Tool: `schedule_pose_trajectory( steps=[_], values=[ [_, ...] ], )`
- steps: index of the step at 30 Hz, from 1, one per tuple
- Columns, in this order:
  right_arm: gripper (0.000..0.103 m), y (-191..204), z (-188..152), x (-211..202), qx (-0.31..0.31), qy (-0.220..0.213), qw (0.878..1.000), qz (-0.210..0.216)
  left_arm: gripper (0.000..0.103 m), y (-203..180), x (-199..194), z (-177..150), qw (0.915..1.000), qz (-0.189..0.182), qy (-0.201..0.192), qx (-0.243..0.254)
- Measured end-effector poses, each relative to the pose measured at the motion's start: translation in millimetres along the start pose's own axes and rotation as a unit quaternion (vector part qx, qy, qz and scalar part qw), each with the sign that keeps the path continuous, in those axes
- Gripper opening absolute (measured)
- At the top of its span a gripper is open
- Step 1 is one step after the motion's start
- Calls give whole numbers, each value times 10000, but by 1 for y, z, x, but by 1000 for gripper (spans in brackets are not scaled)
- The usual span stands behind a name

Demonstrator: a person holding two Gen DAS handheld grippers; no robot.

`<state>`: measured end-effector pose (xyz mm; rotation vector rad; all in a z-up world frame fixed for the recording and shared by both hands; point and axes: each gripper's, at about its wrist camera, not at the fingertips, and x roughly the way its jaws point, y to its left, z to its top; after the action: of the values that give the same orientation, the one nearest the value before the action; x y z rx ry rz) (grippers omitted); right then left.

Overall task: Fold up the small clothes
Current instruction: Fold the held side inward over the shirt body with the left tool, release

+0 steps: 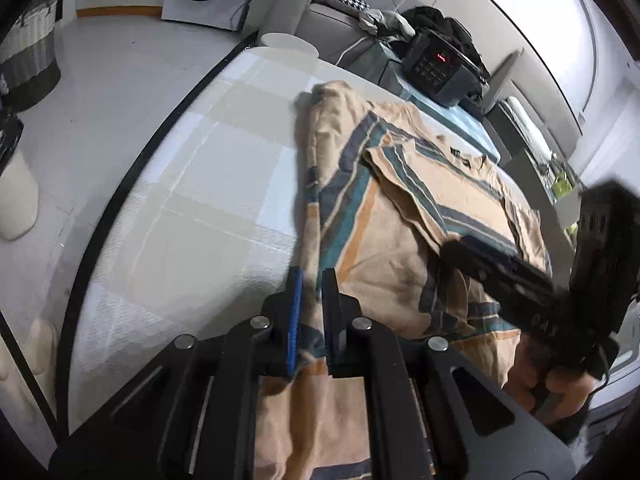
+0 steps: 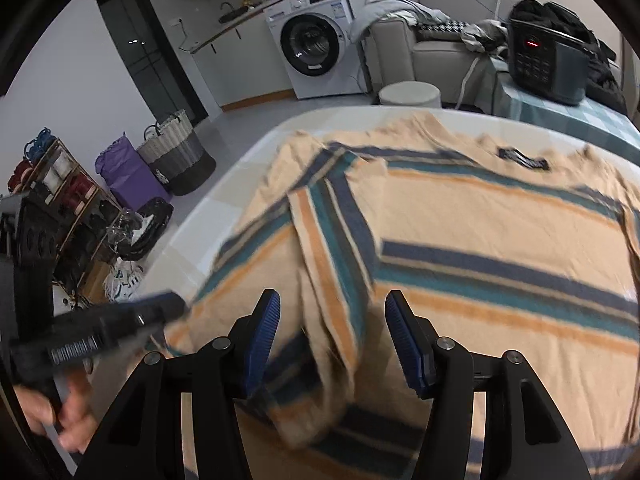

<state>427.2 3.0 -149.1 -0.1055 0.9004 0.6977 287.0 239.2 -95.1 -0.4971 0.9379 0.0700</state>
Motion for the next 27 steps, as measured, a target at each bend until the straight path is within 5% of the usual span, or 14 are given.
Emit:
schedule_pose_trajectory(
  steps=[4, 6, 8, 12, 15, 19, 24, 27],
  values=[
    [51, 10, 12, 17, -274, 22, 9994, -208, 5, -5, 6, -2, 10000, 42, 26, 46],
    [21, 15, 14, 28, -575, 114, 9974, -408, 5, -5, 6, -3, 10000, 26, 1, 76],
    [9, 11, 15, 29, -648, 53, 9965, -518, 5, -4, 6, -4, 10000, -8, -10, 72],
    [12, -45, 26, 11, 704, -249, 9942, -774, 5, -3, 8, -4, 9999, -6, -19, 101],
    [17, -85, 26, 3, 1440, -62, 9831, -1131, 5, -2, 8, -5, 10000, -18, -13, 71],
    [23, -94, 21, -12, 1362, -38, 9870, -853, 5, -2, 8, -4, 10000, -35, -8, 27],
    [33, -74, 16, -5, 1055, 211, 9942, 36, 5, -2, 8, -1, 9999, -111, 37, -104],
    [33, -73, 18, 7, 1044, 187, 9941, -227, 5, -3, 7, 0, 9999, -101, 40, -121]
  ],
)
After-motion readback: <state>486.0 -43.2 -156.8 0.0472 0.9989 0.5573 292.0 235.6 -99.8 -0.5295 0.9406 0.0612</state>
